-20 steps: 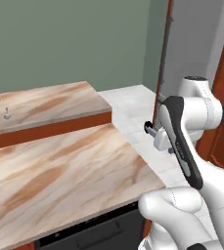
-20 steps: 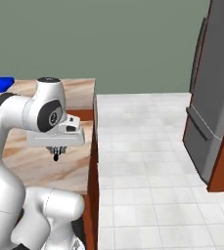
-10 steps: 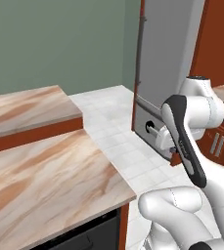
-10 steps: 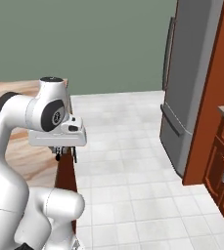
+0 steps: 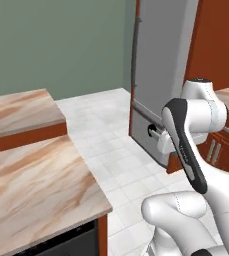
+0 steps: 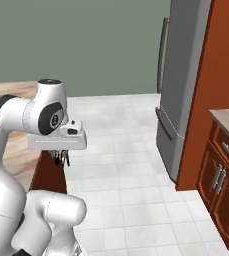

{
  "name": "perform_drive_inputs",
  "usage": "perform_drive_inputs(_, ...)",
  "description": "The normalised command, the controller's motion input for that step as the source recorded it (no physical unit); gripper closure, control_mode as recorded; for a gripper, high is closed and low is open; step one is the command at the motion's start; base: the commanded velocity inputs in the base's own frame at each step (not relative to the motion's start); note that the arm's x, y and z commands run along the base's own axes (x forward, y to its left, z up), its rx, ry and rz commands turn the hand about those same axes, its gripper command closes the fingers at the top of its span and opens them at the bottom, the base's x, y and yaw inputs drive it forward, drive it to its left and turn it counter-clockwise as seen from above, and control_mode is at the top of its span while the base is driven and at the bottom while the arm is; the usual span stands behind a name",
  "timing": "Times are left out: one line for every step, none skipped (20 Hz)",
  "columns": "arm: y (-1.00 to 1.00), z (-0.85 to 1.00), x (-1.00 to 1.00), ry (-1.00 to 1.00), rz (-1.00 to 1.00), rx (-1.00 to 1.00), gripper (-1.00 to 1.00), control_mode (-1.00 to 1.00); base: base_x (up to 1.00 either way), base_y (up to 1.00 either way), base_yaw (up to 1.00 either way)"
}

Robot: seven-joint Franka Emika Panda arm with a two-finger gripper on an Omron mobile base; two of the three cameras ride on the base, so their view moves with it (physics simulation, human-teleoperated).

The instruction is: Take the tongs from the drawer on the left and place them on the dining counter next to the tray containing the hot dog.

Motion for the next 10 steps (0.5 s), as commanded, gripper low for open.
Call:
perform_drive_inputs(0.0, 0.0, 0.0, 0.0, 0.0, 0.0, 1.0, 1.0, -0.04, -1.0, -0.1)
perform_drive_inputs(0.0, 0.0, 0.0, 0.0, 0.0, 0.0, 1.0, 1.0, 0.0, -1.0, -0.12)
perform_drive_inputs(0.0, 0.0, 0.0, 0.0, 0.0, 0.0, 1.0, 1.0, 0.0, -1.0, -0.14)
perform_drive_inputs(0.0, 0.0, 0.0, 0.0, 0.0, 0.0, 1.0, 1.0, 0.16, -1.0, -0.14)
perform_drive_inputs(0.0, 0.0, 0.0, 0.0, 0.0, 0.0, 1.0, 1.0, 0.46, -1.0, -0.07)
perform_drive_inputs(0.0, 0.0, 0.0, 0.0, 0.0, 0.0, 1.0, 1.0, 1.0, -0.36, 0.0)
perform_drive_inputs(0.0, 0.0, 0.0, 0.0, 0.0, 0.0, 1.0, 1.0, 1.0, -0.06, 0.12)
perform_drive_inputs(0.0, 0.0, 0.0, 0.0, 0.0, 0.0, 1.0, 1.0, 1.0, -0.01, 0.2)
perform_drive_inputs(0.0, 0.0, 0.0, 0.0, 0.0, 0.0, 1.0, 1.0, 1.0, 0.0, 0.3)
perform_drive_inputs(0.0, 0.0, 0.0, 0.0, 0.0, 0.0, 1.0, 1.0, 1.0, 0.0, 0.33)
